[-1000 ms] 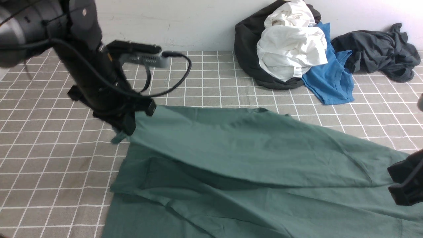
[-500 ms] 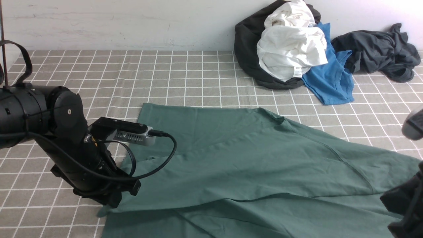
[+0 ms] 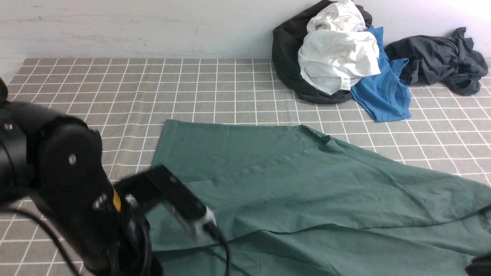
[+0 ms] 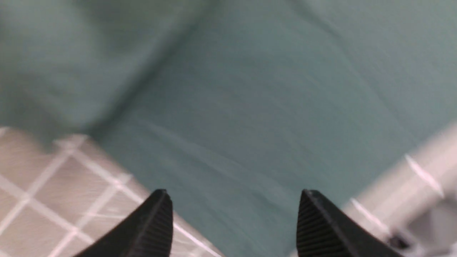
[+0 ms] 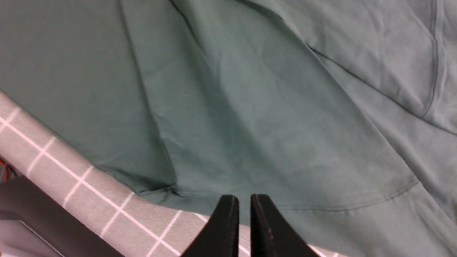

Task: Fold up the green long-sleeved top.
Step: Use both arms simultaneously to clamp the lower edge of the clothing fabric

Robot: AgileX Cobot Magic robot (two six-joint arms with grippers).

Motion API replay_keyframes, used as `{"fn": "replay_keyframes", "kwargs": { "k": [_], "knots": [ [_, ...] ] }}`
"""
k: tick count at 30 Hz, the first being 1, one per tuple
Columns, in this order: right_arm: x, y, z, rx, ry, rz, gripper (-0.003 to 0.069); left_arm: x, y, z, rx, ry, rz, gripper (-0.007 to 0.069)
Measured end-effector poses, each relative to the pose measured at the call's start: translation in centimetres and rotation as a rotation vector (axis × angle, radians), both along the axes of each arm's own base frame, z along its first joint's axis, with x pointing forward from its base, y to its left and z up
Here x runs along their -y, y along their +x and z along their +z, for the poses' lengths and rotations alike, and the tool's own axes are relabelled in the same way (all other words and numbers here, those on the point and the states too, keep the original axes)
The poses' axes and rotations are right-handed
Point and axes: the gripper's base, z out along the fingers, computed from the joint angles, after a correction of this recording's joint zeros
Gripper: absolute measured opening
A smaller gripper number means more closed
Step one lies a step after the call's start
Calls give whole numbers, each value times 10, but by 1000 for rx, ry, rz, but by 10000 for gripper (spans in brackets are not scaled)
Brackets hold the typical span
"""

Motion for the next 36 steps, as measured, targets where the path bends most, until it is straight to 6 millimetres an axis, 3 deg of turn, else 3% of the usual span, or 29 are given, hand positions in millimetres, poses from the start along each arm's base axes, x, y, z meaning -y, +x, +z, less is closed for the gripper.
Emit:
{"fn": "replay_keyframes", "kwargs": {
  "k": [4,5,7,14,21,36],
  "knots": [
    [4,-7,4,25,16,6,100,0,-40,-34,-70,110,-271,423],
    [4,-7,4,26,16,6,100,1,-40,-34,-66,108,-281,423],
    [5,-8,4,27,16,6,120,-2,-54,-54,-58,121,-381,423],
    [5,-8,4,33,7,17,137,-9,-61,-88,-14,132,-436,423],
    [5,-8,4,34,5,20,137,-8,-56,-93,9,152,-455,423],
    [6,-7,4,45,-12,19,138,1,-38,-84,133,152,-393,409]
  ]
}}
